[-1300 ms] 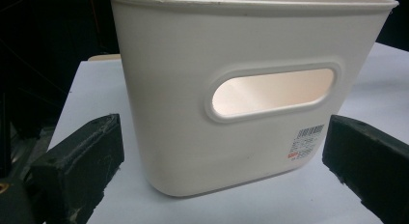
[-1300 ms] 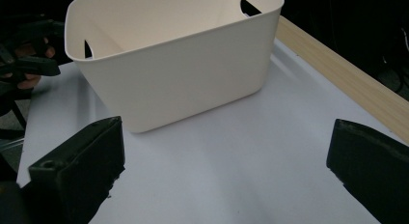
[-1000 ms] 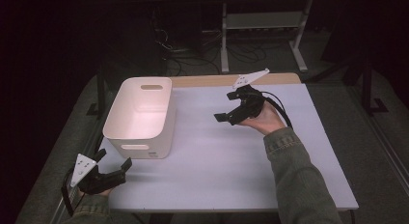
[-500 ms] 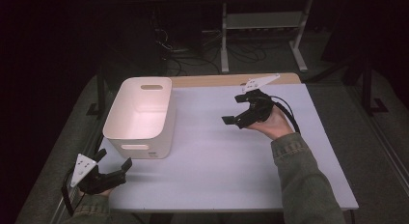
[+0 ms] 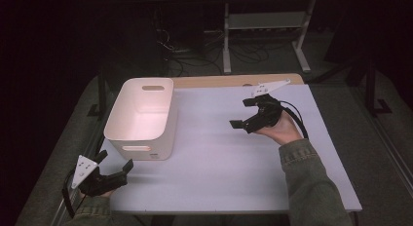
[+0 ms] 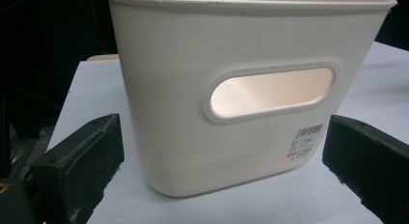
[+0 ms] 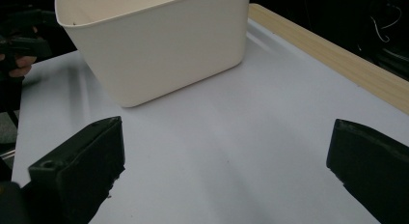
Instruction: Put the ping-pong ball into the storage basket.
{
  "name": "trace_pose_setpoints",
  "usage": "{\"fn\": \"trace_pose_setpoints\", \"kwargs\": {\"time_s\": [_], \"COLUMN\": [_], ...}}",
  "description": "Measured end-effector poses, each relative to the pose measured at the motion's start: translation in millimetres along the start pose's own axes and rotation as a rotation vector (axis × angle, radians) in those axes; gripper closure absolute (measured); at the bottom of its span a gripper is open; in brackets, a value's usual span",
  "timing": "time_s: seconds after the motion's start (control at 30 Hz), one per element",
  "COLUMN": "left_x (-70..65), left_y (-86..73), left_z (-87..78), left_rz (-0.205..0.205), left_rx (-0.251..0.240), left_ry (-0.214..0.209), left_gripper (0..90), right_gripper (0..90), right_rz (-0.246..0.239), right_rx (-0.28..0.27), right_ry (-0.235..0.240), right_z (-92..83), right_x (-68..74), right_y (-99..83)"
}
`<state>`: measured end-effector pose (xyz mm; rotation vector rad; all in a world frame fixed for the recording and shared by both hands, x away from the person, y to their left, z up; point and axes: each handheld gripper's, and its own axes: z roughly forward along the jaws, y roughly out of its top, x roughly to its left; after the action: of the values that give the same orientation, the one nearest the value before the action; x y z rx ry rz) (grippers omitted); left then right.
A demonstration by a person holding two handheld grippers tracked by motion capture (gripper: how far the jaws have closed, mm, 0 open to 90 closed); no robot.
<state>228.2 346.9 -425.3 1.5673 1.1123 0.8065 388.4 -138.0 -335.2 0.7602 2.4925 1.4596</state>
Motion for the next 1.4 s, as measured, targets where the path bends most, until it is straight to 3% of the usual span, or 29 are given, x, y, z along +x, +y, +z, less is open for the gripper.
{"fn": "trace_pose_setpoints", "kwargs": {"time_s": [0.77,1.4], "left_x": [-0.3,-0.3], "left_y": [0.2,0.5], "left_z": [0.9,1.7], "left_rz": [0.000,-0.001], "left_rx": [0.002,0.000], "left_ry": [0.001,-0.003], "left_gripper": [0.3,0.2], "right_gripper": [0.0,0.0], "right_rz": [0.009,0.057], "right_rx": [-0.033,-0.063], "right_ry": [-0.045,-0.114], "right_z": [-20.6,-42.0], "right_x": [3.0,0.4], "right_y": [-23.6,-56.6]}}
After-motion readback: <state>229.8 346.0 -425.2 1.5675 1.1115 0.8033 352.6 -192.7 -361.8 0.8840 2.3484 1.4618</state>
